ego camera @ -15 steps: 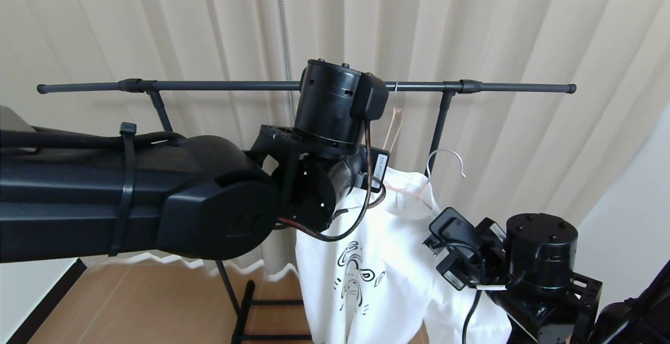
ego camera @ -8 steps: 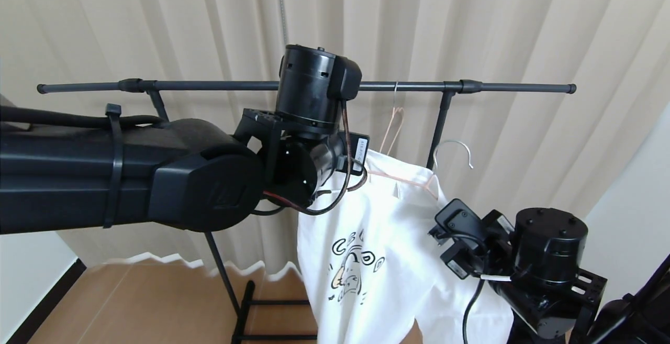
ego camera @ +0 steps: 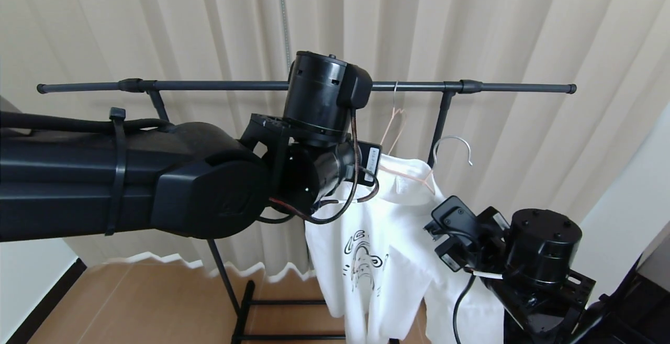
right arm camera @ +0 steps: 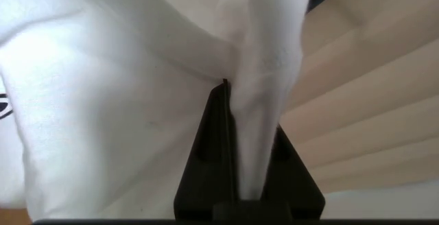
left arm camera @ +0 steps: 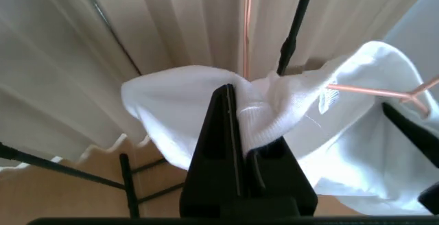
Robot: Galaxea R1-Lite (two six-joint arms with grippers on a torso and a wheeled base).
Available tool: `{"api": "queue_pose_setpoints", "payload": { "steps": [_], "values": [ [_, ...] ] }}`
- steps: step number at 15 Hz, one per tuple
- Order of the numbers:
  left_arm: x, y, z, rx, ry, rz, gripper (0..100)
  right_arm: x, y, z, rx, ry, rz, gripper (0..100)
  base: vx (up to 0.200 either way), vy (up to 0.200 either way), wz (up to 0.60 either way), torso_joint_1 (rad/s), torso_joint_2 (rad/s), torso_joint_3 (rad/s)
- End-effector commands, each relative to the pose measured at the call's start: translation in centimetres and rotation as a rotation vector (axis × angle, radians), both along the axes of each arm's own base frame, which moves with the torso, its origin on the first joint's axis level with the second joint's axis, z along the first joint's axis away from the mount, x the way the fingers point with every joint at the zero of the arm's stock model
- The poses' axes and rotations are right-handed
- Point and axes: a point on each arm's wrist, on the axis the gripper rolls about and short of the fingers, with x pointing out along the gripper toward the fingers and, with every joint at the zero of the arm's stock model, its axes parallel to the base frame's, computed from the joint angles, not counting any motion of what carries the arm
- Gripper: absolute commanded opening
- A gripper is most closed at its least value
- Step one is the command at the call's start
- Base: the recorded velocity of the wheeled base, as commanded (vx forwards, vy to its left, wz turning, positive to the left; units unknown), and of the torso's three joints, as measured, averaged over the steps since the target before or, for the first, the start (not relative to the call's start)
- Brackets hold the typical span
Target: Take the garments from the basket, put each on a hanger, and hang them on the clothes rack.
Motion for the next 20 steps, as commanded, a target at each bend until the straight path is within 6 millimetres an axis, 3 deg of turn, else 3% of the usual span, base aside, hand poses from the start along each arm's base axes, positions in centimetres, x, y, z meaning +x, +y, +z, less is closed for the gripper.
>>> {"api": "queue_pose_setpoints", "payload": {
  "steps": [1,8,17,20],
  "values": [
    [-0.5,-0.5,0.5,-0.045,0.008,-0.052,0,0.1,1.1,-2.2,-0.025,0.032,0.026,0,0.000,0.000,0.00,0.000,0.00,0.000],
    [-0.6,-0.3,-1.7,0.001,0.064,-0.064,0,0.2,1.2,0.0,0.059,-0.077,0.036,0,0.000,0.000,0.00,0.000,0.00,0.000],
    [-0.9,-0.4,-1.8,0.050,0.040,-0.088,0,-0.9,2.2,1.6,0.137,-0.143,0.084,0,0.000,0.000,0.00,0.000,0.00,0.000],
    [-0.5,-0.5,-1.0,0.072,-0.070,-0.075,0,-1.7,2.7,2.0,0.143,-0.149,0.107,0,0.000,0.000,0.00,0.000,0.00,0.000]
  ]
}}
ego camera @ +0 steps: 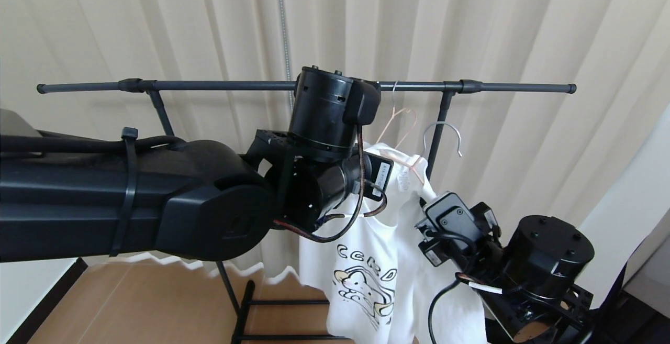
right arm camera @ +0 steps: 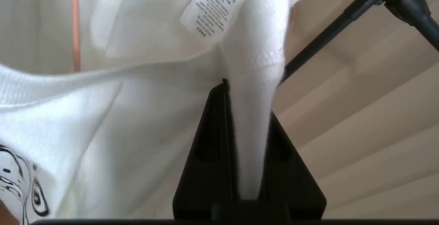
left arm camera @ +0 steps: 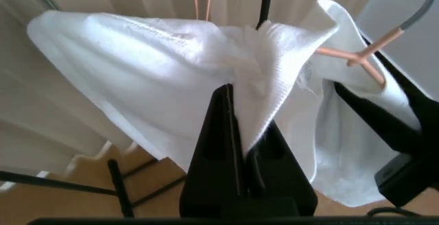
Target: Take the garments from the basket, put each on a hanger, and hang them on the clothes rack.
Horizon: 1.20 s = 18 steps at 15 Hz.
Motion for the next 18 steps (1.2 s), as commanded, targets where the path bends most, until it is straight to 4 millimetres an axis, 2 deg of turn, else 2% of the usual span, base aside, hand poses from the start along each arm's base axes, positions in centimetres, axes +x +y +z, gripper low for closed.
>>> {"api": "queue_pose_setpoints", "payload": {
  "steps": [1,5,12,13,18],
  "values": [
    [0.0,0.1,-0.6,0.042,-0.039,0.009,0,-0.3,0.1,0.5,0.014,-0.019,0.008,0,0.000,0.000,0.00,0.000,0.00,0.000],
    [-0.2,0.3,-2.1,0.100,-0.056,-0.006,0,-0.4,0.0,1.2,0.031,-0.039,0.005,0,0.000,0.000,0.00,0.000,0.00,0.000],
    [-0.1,0.2,-2.3,0.099,-0.056,-0.006,0,-1.5,0.6,2.0,0.049,-0.058,0.047,0,0.000,0.000,0.00,0.000,0.00,0.000],
    [-0.1,0.2,-2.3,0.099,-0.056,-0.006,100,-1.6,0.6,2.1,0.051,-0.061,0.049,0,0.000,0.000,0.00,0.000,0.00,0.000],
    [-0.4,0.6,-1.7,0.081,-0.068,0.001,100,-1.9,0.3,2.6,0.060,-0.069,0.055,0,0.000,0.000,0.00,0.000,0.00,0.000]
  ]
}}
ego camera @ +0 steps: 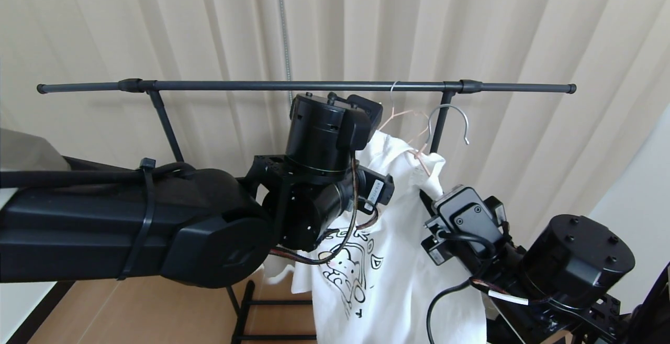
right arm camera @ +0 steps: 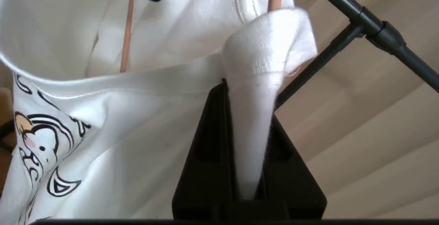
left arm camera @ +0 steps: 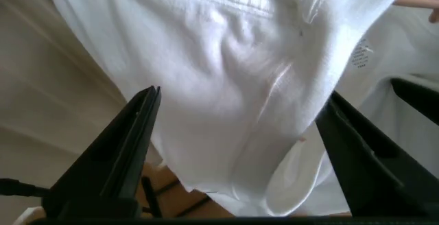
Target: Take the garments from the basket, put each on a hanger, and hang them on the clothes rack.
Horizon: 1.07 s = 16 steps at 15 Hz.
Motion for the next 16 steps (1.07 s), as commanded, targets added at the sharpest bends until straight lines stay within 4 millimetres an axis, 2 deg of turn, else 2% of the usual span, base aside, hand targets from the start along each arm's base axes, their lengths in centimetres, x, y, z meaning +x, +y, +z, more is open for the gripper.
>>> {"api": "queue_pose_setpoints", "payload": {
  "steps": [1,4,9,10,11,12,14,16],
  "values": [
    [-0.4,0.6,0.7,-0.022,-0.020,0.001,100,-0.1,-0.2,0.3,0.011,-0.011,0.000,0,0.000,0.000,0.00,0.000,0.00,0.000],
    [-1.0,2.5,1.0,-0.086,-0.080,0.019,100,0.2,-1.1,0.1,0.001,0.000,0.024,0,0.000,0.000,0.00,0.000,0.00,0.000],
    [-1.3,9.1,2.0,-0.085,-0.152,0.111,100,1.6,-4.5,0.0,-0.013,0.004,0.089,0,0.000,0.000,0.00,0.000,0.00,0.000],
    [-1.3,9.1,2.0,-0.085,-0.152,0.111,100,1.6,-4.5,0.0,-0.013,0.004,0.089,0,0.000,0.000,0.00,0.000,0.00,0.000],
    [-1.2,11.6,2.0,-0.089,-0.142,0.109,100,2.1,-5.7,-0.1,-0.010,0.015,0.121,0,0.000,0.000,0.00,0.000,0.00,0.000],
    [-1.2,12.9,1.6,-0.092,-0.120,0.077,100,2.1,-6.5,-0.3,-0.015,0.024,0.135,0,0.000,0.000,0.00,0.000,0.00,0.000],
    [-0.6,14.3,0.6,-0.093,-0.082,0.063,100,2.1,-7.2,-0.2,-0.014,0.026,0.184,0,0.000,0.000,0.00,0.000,0.00,0.000],
    [0.6,14.8,-0.9,-0.076,-0.033,0.087,100,1.4,-7.7,0.5,0.011,0.012,0.231,0,0.000,0.000,0.00,0.000,0.00,0.000]
  ]
}}
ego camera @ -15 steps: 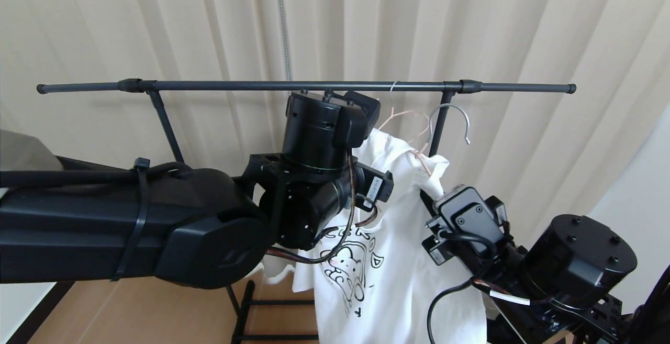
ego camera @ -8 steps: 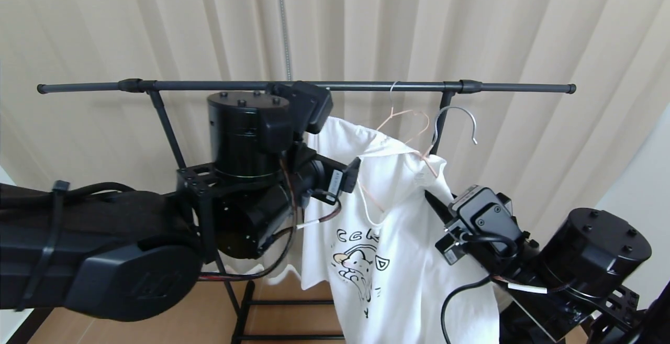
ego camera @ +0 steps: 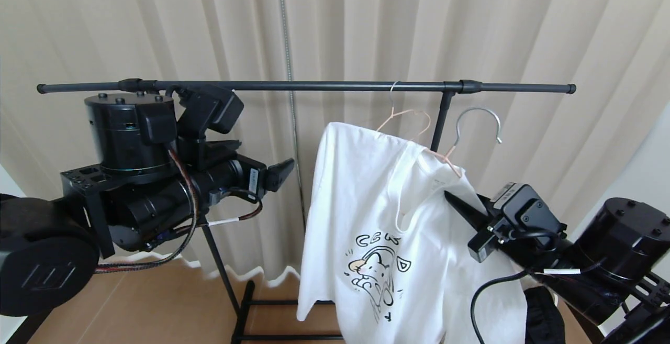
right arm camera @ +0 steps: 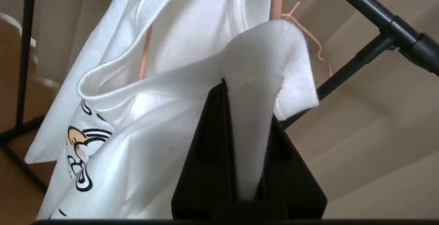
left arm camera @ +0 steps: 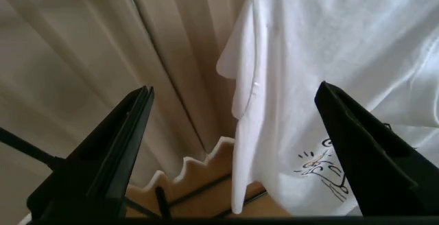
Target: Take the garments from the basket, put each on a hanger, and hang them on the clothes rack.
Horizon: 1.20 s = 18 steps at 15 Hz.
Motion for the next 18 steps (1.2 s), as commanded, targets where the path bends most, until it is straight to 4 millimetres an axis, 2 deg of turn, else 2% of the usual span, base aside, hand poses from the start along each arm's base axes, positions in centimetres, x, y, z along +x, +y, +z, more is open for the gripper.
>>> {"api": "queue_pose_setpoints", "payload": {
  "steps": [1,4,7,8,11,15,18],
  "values": [
    [1.0,0.7,-1.4,0.015,0.048,0.008,100,-0.8,-0.5,0.9,0.018,-0.030,0.026,0,0.000,0.000,0.00,0.000,0.00,0.000],
    [1.7,0.1,-2.6,0.006,0.094,-0.105,100,-1.8,-0.9,1.6,0.018,-0.033,0.053,0,0.000,0.000,0.00,0.000,0.00,0.000],
    [2.9,-0.9,-3.5,0.016,0.115,-0.117,100,-2.3,-0.9,1.8,0.020,-0.036,0.059,0,0.000,0.000,0.00,0.000,0.00,0.000],
    [3.9,-1.8,-3.4,0.012,0.106,-0.126,100,-2.7,-0.7,1.9,0.019,-0.037,0.078,0,0.000,0.000,0.00,0.000,0.00,0.000],
    [5.0,-3.2,-3.3,0.005,0.089,-0.142,100,-3.5,-0.1,1.7,0.013,-0.030,0.113,0,0.000,0.000,0.00,0.000,0.00,0.000],
    [6.2,-3.8,-3.3,0.000,0.074,-0.123,100,-4.0,0.2,1.6,0.008,-0.025,0.134,0,0.000,0.000,0.00,0.000,0.00,0.000],
    [6.2,-3.5,-3.6,0.005,0.086,-0.101,100,-4.2,0.3,1.6,0.006,-0.025,0.145,0,0.000,0.000,0.00,0.000,0.00,0.000]
  ]
}}
